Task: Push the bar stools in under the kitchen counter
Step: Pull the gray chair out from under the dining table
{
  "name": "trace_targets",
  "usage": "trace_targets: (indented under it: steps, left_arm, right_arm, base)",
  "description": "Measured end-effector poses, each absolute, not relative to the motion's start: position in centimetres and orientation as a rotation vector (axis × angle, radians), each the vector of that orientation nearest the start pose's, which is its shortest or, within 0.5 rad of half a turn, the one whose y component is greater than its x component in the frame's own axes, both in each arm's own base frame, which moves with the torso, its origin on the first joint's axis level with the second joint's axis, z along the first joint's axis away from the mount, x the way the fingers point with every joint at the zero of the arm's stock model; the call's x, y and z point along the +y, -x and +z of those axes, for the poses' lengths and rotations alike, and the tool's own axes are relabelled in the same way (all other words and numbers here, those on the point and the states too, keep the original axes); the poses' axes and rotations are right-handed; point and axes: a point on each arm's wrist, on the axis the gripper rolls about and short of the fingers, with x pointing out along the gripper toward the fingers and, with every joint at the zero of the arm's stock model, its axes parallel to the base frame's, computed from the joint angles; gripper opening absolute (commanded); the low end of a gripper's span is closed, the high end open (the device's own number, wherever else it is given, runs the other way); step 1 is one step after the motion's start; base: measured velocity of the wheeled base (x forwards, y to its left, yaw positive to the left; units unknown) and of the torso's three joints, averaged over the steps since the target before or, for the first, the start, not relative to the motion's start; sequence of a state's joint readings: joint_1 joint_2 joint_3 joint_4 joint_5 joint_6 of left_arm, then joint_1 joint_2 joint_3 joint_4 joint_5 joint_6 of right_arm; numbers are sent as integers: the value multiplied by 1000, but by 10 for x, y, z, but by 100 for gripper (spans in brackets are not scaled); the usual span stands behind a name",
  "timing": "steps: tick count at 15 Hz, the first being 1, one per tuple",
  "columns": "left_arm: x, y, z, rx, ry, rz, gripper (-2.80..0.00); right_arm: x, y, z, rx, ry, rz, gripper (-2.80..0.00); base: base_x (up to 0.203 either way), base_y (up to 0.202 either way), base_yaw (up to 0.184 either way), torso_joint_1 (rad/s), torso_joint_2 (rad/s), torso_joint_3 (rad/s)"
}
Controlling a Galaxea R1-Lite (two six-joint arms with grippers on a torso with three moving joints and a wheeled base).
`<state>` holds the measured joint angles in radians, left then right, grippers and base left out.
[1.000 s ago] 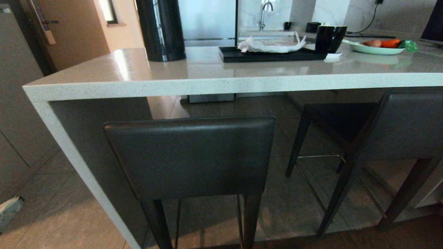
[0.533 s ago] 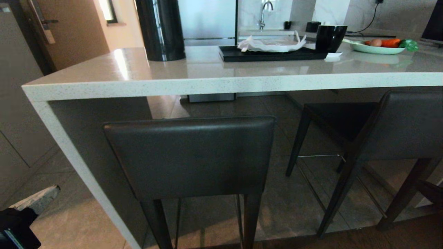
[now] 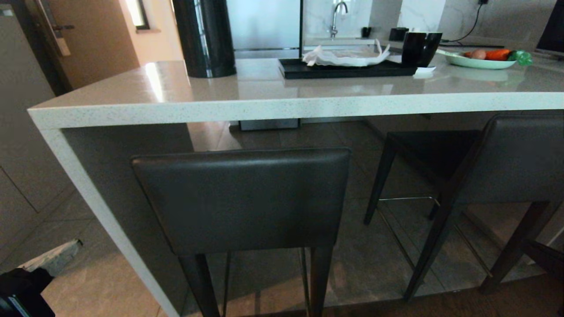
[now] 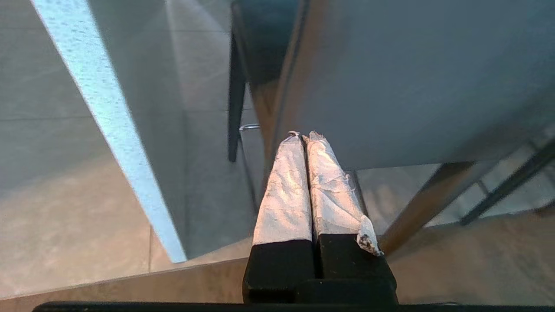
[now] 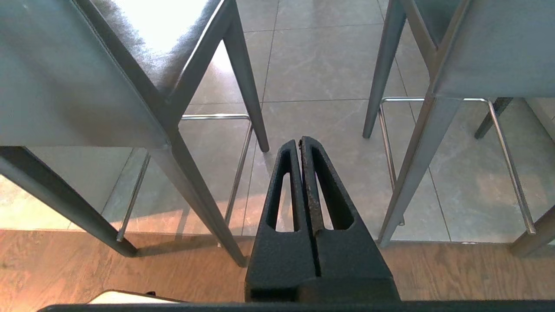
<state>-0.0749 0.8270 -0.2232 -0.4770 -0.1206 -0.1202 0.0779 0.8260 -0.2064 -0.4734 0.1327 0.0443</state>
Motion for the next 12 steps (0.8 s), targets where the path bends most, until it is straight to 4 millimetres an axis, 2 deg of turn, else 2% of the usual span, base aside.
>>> trace_targets:
  steps: [9,10,12]
  left_arm:
    - [-10,-83,170,137,122,-206,-280]
    - [-10,-83,170,137,121,-208,0]
    - [-11,-84,171,135,122,-218,0]
  right_arm:
    - [10,-84,165,151,-36,212,-280]
    - [10,-83,164,152,-18,213,0]
    - [10,-83,162,148,24,214,0]
  base:
    - [0,0,0,0,0,0]
    - [0,0,0,0,0,0]
    - [0,0,0,0,0,0]
